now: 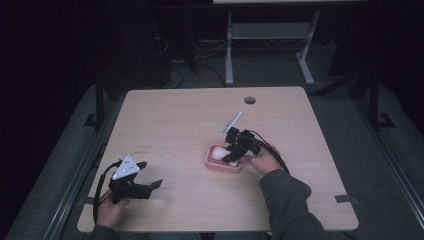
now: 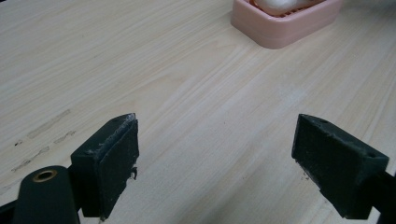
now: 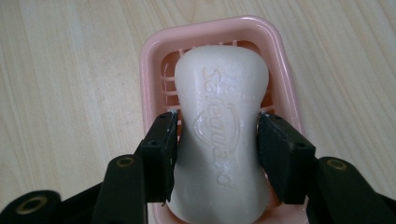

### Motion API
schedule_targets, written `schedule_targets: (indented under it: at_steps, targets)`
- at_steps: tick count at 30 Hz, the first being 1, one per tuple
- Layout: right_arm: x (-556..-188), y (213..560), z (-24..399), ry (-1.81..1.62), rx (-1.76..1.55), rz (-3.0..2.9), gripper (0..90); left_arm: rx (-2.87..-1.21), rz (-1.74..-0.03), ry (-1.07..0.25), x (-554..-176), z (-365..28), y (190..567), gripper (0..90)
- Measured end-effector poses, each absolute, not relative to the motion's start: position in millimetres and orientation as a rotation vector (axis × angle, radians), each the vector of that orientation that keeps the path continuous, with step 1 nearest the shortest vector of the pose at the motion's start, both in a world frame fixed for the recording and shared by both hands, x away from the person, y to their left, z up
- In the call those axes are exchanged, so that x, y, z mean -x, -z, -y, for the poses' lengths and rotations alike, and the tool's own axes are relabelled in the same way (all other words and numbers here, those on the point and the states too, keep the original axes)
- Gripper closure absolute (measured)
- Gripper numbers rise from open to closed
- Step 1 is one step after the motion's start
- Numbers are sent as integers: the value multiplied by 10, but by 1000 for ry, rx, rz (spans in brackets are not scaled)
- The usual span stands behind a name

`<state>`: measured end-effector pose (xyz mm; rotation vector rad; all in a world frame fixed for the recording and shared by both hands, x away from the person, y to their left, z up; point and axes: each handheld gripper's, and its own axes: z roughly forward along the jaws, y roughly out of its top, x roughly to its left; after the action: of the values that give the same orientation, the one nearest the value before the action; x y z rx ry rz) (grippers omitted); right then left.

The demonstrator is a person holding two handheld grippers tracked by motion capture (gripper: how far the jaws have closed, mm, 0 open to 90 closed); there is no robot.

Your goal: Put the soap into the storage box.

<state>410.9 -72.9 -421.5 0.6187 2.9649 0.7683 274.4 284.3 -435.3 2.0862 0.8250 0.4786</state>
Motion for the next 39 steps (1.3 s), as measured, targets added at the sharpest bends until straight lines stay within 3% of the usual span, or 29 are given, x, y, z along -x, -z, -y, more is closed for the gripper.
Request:
schedule_targets:
  at_steps: [5,7,20,39]
  targets:
    - [-4111,4196,697,-722,-593,-2965,484,-2089,-824,-478,-2748,-2843,4353,145]
    - [-4114,4187,692,-721,-594,-2953,433,-2085,-824,-476,-2741,-2843,4350,145]
    - [-4043,3912,846,-812,-600,-2883,431,-2080,-824,-479,-2739,-2848,4346,145]
    - [-3820,3736,1325,-794,-679,-2829,418,-2081,-820,-483,-2732,-2847,4346,145]
